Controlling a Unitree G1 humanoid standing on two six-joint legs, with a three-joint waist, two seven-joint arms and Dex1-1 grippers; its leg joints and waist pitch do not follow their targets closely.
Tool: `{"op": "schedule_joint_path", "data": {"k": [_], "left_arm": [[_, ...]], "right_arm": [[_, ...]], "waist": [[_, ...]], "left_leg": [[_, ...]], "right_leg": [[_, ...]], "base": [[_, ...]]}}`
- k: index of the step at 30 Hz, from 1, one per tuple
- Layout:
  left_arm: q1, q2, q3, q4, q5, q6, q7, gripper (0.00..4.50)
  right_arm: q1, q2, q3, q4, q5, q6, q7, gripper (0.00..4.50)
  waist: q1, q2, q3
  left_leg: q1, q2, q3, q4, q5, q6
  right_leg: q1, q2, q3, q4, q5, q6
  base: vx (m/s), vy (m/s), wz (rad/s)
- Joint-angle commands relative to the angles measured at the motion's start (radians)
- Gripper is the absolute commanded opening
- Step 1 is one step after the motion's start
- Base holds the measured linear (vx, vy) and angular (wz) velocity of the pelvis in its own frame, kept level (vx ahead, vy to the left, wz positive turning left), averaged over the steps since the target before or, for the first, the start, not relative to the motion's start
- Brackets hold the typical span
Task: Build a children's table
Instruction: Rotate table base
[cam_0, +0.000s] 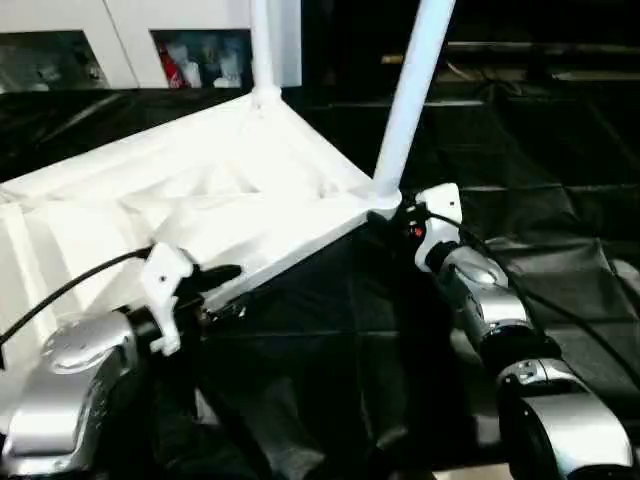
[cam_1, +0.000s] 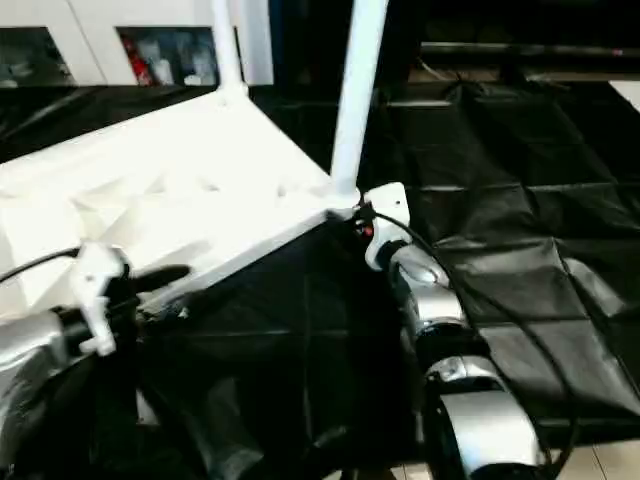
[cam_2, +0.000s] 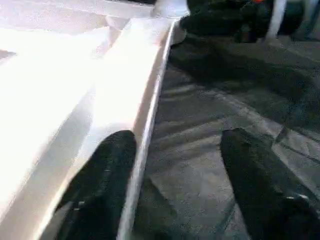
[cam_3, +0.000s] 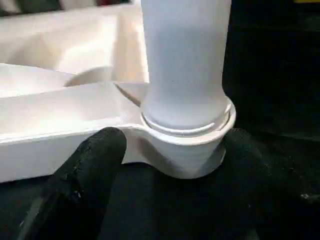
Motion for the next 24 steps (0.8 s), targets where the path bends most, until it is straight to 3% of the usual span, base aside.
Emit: {"op": "schedule_joint_path", "data": {"k": [1,7,11,13,16,21,24], "left_arm": [[0.009,0.002,-0.003,-0.022,-0.005,0.014,0.012,3.42],[-0.017,-0.016,-0.004,-0.015,-0.026,0.017,0.06,3.93],[0.005,-0.01,-0.019,-0.028,-0.035,0.028,0.063,4.1],[0.019,-0.007,-0.018,-0.037,-0.036,0.03,0.065,4.44],[0.039,0.0,-0.01,-0.048,-0.041,0.033,0.068,4.48],[0.097,0.03,0.002,-0.066,-0.06,0.032,0.071,4.48],[0.132,0.032,0.018,-0.084,-0.073,0.028,0.069,4.48]], "right_arm": [[0.007,0.013,0.019,-0.043,0.025,0.014,0.098,3.6],[0.048,-0.005,0.057,-0.13,0.067,0.081,0.295,3.6],[0.045,0.005,0.057,-0.156,0.088,0.102,0.358,3.6],[0.029,0.018,0.048,-0.141,0.083,0.077,0.336,3.6],[-0.015,0.046,0.018,-0.083,0.08,0.035,0.265,3.6],[-0.111,0.085,-0.047,0.057,0.096,0.008,0.111,3.6],[-0.147,0.094,-0.079,0.108,0.111,0.004,0.047,3.6]], "waist": [[0.004,0.006,-0.073],[0.003,0.006,-0.074],[0.011,0.005,-0.08],[0.014,0.003,-0.084],[0.012,-0.003,-0.084],[0.012,0.001,-0.081],[0.01,-0.005,-0.08]], "left_leg": [[0.039,0.066,-0.034,-0.068,-0.087,0.129],[0.043,0.068,-0.033,-0.069,-0.158,0.085],[0.044,0.069,-0.034,-0.067,-0.146,0.075],[0.045,0.068,-0.034,-0.065,-0.129,0.075],[0.045,0.066,-0.034,-0.065,-0.123,0.076],[0.049,0.065,-0.035,-0.068,-0.151,0.058],[0.049,0.064,-0.035,-0.068,-0.146,0.052]], "right_leg": [[0.048,-0.042,0.042,-0.042,0.05,-0.282],[0.048,-0.044,0.045,-0.047,-0.042,-0.282],[0.048,-0.044,0.045,-0.044,-0.043,-0.278],[0.045,-0.045,0.045,-0.041,-0.031,-0.279],[0.045,-0.046,0.045,-0.042,-0.024,-0.28],[0.041,-0.045,0.046,-0.045,-0.074,-0.268],[0.041,-0.043,0.046,-0.042,-0.06,-0.263]], "base": [[0.0,0.0,0.0],[0.0,0.0,0.0],[0.0,0.0,0.0],[0.0,0.0,0.0],[0.0,0.0,0.0],[0.0,0.0,0.0],[0.0,0.0,0.0]]}}
